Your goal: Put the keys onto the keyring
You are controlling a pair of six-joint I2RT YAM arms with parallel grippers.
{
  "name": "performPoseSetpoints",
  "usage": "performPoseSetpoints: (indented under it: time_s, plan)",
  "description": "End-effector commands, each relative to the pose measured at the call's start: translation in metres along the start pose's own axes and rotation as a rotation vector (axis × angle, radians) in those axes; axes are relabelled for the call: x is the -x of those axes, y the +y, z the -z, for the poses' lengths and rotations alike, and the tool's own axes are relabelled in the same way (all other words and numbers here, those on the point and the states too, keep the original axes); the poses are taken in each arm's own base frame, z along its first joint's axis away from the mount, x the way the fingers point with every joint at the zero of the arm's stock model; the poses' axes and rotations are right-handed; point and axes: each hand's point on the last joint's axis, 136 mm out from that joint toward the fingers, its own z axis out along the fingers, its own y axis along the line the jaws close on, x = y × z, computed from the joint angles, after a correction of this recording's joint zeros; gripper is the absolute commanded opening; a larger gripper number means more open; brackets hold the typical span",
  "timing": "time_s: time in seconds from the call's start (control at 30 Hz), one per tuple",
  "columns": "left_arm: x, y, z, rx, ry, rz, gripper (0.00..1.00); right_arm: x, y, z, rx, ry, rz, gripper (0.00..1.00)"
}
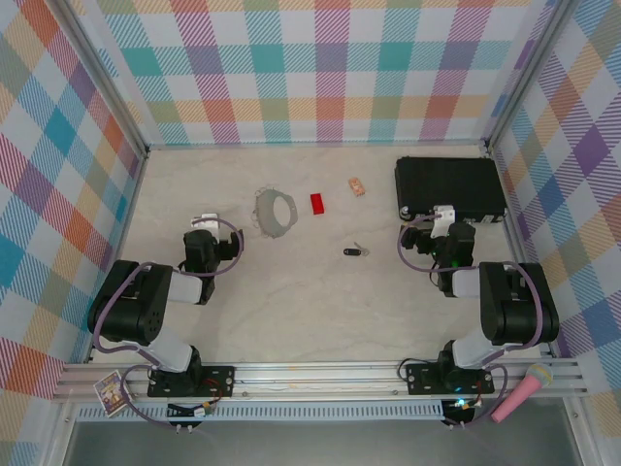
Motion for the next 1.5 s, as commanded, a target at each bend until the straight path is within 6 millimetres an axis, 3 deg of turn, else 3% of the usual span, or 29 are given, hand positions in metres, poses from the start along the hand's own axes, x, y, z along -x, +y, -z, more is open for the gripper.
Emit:
performPoseSetpoints:
  time_s: [0.0, 0.77, 0.97, 1.07, 1.17, 1.27, 1.33, 1.37, 1.47]
  plan:
    - [0.015, 0.001, -0.001, -0.004, -0.052, -0.004, 1.0, 0.01, 0.004, -0.002, 0.022, -0.021, 0.013, 0.99]
    - [0.016, 0.001, -0.001, -0.005, -0.052, -0.003, 1.0, 0.01, 0.004, -0.002, 0.022, -0.021, 0.015, 0.99]
    - [0.016, 0.01, -0.005, 0.014, -0.035, 0.032, 1.0, 0.01, 0.004, -0.002, 0.021, -0.018, 0.015, 0.99]
    - [0.029, 0.027, 0.003, 0.117, -0.038, 0.073, 1.0, 0.017, -0.013, 0.007, -0.127, -0.062, -0.01, 0.99]
    - [0.055, 0.051, 0.018, 0.26, -0.017, 0.124, 1.0, 0.031, -0.014, 0.02, -0.169, -0.067, -0.013, 0.99]
    - [0.086, 0.068, 0.042, 0.369, 0.004, 0.317, 1.0, 0.044, -0.023, 0.036, -0.251, -0.022, -0.113, 0.99]
    - [0.093, 0.078, 0.06, 0.441, 0.008, 0.511, 1.0, 0.057, -0.023, 0.046, -0.258, -0.058, -0.204, 0.99]
    - [0.096, 0.079, 0.066, 0.45, 0.007, 0.578, 1.0, 0.064, -0.018, 0.049, -0.233, -0.079, -0.235, 0.99]
    - [0.11, 0.052, 0.069, 0.254, -0.012, 0.641, 1.0, 0.082, -0.012, 0.063, -0.207, -0.123, -0.447, 0.99]
